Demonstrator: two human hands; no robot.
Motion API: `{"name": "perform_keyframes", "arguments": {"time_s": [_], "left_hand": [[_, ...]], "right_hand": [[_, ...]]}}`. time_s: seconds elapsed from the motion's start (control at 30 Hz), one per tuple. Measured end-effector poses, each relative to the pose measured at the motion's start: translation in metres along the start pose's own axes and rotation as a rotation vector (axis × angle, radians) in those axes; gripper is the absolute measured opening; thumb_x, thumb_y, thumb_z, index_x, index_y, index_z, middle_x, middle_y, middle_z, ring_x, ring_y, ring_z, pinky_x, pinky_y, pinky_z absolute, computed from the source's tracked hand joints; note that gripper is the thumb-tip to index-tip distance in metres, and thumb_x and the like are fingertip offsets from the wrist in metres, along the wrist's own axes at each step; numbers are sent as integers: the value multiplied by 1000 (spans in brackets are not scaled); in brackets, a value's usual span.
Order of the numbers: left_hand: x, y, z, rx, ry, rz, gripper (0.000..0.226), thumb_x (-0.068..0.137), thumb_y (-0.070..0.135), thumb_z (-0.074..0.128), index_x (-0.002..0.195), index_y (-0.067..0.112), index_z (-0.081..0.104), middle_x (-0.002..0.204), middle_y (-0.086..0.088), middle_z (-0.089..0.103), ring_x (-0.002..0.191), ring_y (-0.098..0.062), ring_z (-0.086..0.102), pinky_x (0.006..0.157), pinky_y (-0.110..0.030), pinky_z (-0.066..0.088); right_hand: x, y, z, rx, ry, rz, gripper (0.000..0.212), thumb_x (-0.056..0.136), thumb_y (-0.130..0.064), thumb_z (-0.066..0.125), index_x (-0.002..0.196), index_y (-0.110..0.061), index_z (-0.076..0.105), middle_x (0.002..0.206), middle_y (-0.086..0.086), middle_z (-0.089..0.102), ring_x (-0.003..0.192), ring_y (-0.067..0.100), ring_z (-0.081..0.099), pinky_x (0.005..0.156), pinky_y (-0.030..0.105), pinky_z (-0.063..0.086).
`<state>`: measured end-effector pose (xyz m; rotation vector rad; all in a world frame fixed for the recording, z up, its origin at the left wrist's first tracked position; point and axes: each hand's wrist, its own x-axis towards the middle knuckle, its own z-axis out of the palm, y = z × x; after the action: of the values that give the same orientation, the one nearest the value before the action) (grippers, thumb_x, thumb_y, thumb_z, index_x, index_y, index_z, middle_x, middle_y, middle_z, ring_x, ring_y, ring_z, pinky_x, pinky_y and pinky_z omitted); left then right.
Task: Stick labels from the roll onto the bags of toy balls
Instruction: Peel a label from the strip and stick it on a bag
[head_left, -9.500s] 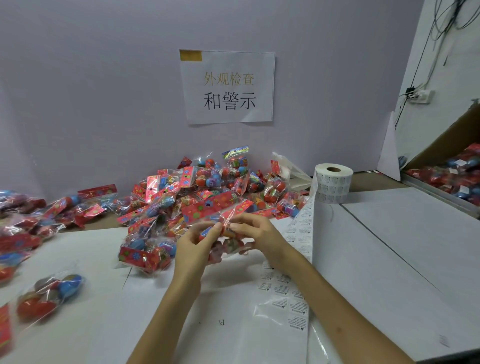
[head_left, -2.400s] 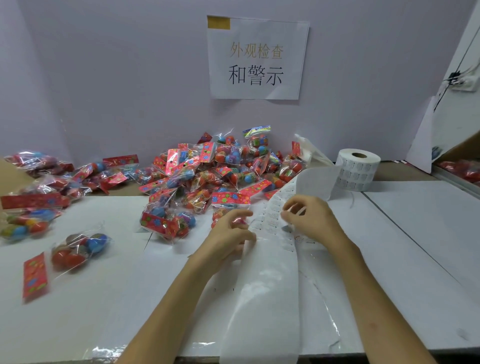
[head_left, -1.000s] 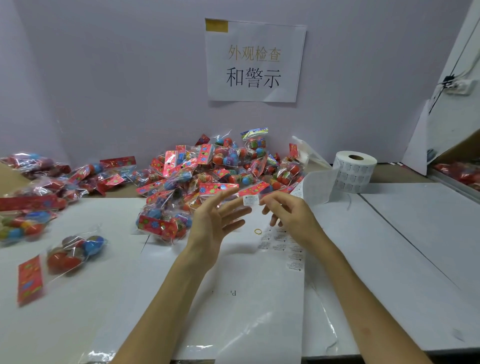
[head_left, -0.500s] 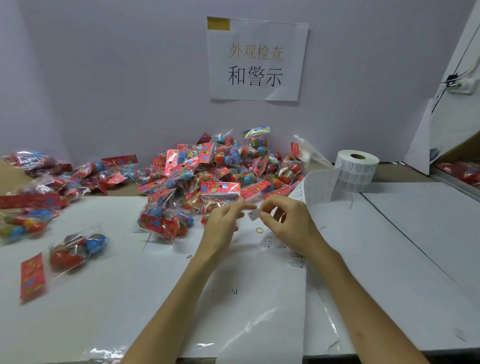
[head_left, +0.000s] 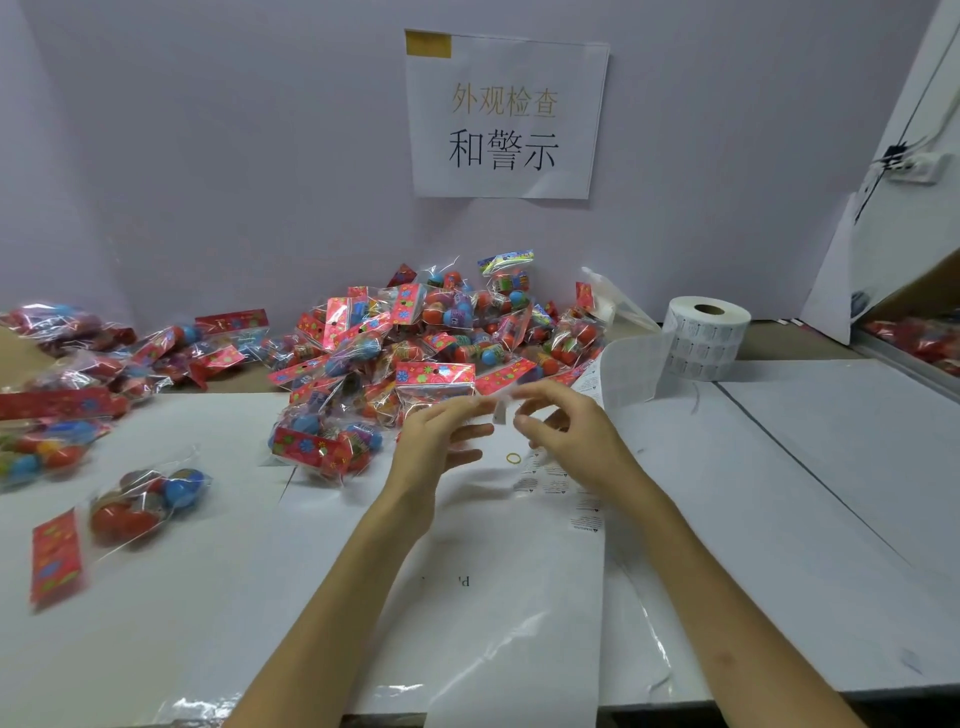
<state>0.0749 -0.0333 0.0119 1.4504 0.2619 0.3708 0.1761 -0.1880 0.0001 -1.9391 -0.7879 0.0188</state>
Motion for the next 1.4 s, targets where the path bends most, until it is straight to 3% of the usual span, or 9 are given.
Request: {"name": "perform_keyframes", "arguments": {"time_s": [0.1, 0.27, 0.5, 0.73, 0.97, 1.17, 1.23, 1.33, 1.4], "left_hand": [[-2, 3, 0, -44, -4, -15, 28, 101, 32, 56, 100, 25, 82, 106, 4, 78, 101, -17, 74, 80, -30, 56], [-7, 7, 0, -106, -34, -38, 31, 102, 32, 52, 96, 28, 82, 106, 6, 79, 98, -17, 75, 78, -29, 55], [-6, 7, -1, -135, -34, -58, 35, 102, 32, 51, 90, 29, 83, 103, 7, 79, 100, -21, 75, 81, -32, 56], [-5, 5, -1, -101, -15, -37, 28, 101, 31, 54, 105, 22, 80, 107, 2, 79, 96, -19, 76, 80, -32, 55], [-2, 1, 1, -12, -30, 0, 27, 102, 30, 54, 109, 22, 78, 108, 8, 78, 98, -18, 75, 85, -33, 57], [2, -1, -1, -8, 16, 2, 24, 101, 24, 58, 120, 19, 72, 108, 3, 78, 96, -22, 75, 78, -30, 57], [3, -1, -4, -21, 103, 27, 22, 101, 18, 58, 117, 19, 73, 107, 0, 78, 99, -25, 73, 80, -32, 57], [6, -5, -7, 69, 302, 94, 20, 101, 14, 57, 104, 24, 74, 108, 0, 75, 106, -22, 68, 90, -37, 56], [8, -10, -8, 146, 386, 122, 20, 101, 14, 57, 113, 23, 71, 115, 2, 71, 111, -19, 65, 97, -40, 55]], "right_hand": [[0, -7, -4, 203, -16, 15, 18, 97, -18, 66, 100, -34, 75, 95, -11, 75, 73, 10, 70, 69, 20, 54], [-1, -10, -6, 417, -77, 91, 19, 99, -13, 60, 109, -19, 76, 93, -3, 75, 76, 13, 68, 73, 23, 54], [-1, -12, -7, 510, -156, 183, 24, 102, -16, 55, 116, -16, 74, 95, -1, 75, 78, 14, 67, 72, 24, 51], [0, -12, -8, 640, -196, 222, 25, 103, -19, 53, 116, -9, 72, 88, 2, 71, 70, 14, 60, 69, 25, 49], [-1, -11, -5, 577, -118, 208, 11, 93, -19, 70, 87, -23, 78, 79, 1, 68, 63, 11, 57, 63, 21, 50], [-1, -11, -6, 678, -96, 172, 4, 82, -21, 75, 79, -23, 77, 74, 1, 65, 63, 12, 55, 61, 20, 48], [0, -11, -8, 736, -83, 165, 4, 84, -24, 73, 84, -22, 77, 75, 1, 66, 62, 13, 54, 60, 21, 48], [2, -11, -8, 750, -59, 188, 27, 98, -26, 62, 120, -11, 68, 80, 3, 68, 62, 13, 52, 61, 24, 47], [3, -11, -8, 732, -58, 219, 37, 101, -28, 57, 136, -14, 58, 81, 5, 69, 60, 13, 52, 60, 26, 48]]}}
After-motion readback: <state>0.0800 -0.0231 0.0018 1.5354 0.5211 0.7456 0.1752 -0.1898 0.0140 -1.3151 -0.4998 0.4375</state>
